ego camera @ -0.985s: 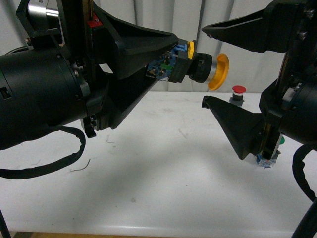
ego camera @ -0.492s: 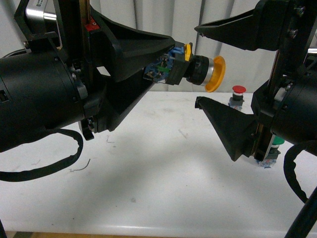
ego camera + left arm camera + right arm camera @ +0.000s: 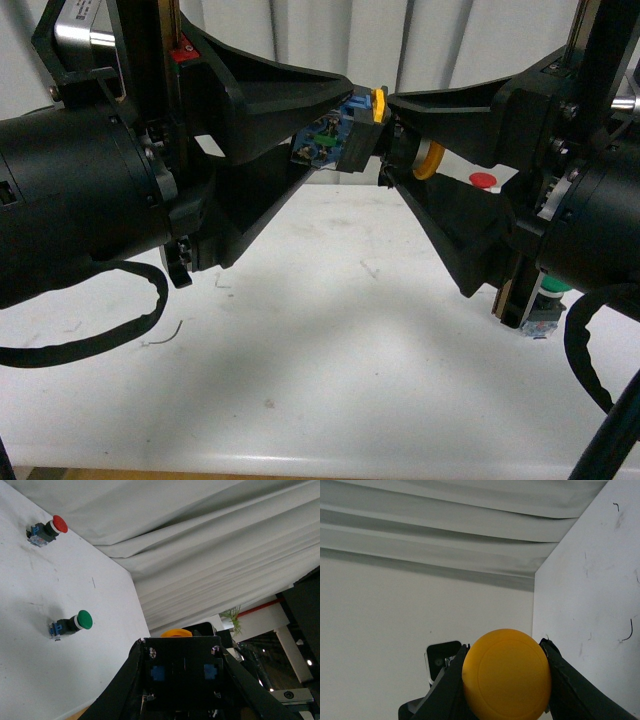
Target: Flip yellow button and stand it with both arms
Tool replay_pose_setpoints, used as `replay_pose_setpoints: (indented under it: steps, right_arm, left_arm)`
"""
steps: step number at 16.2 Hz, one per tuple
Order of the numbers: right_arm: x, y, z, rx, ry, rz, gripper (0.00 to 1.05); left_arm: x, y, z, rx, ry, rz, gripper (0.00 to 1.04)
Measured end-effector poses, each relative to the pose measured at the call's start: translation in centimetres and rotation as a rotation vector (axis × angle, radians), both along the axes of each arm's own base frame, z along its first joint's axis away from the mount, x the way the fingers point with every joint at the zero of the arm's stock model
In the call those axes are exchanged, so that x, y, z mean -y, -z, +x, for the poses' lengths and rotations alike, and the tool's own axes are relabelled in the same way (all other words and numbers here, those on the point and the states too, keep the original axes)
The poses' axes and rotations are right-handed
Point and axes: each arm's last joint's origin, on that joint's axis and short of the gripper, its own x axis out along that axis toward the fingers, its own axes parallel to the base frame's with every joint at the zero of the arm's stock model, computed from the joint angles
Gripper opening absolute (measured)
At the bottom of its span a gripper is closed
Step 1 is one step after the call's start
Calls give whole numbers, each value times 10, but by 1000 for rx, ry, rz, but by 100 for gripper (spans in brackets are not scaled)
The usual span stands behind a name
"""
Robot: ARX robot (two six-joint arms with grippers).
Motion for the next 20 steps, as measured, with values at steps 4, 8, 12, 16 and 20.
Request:
replay_pose_setpoints:
  steps: [4, 8, 12, 16, 20]
  right_arm:
    - [13, 4, 5, -3, 39, -29, 36]
    - [20, 4, 7, -2, 48, -29, 36]
    - [31, 0, 11, 9, 74, -26, 36]
    - [32, -2, 12, 18, 76, -23, 36]
    - [32, -6, 11, 39, 69, -25, 36]
  left_arm:
    - [-24, -6, 0, 24, -65, -5, 100]
    - [-42, -35, -24, 210, -168, 41, 98]
    - [-52, -45, -88, 351, -353, 387, 98]
    - [-55, -55, -147, 546, -518, 726, 98]
    - [-87, -31, -160, 381, -826, 1046, 46]
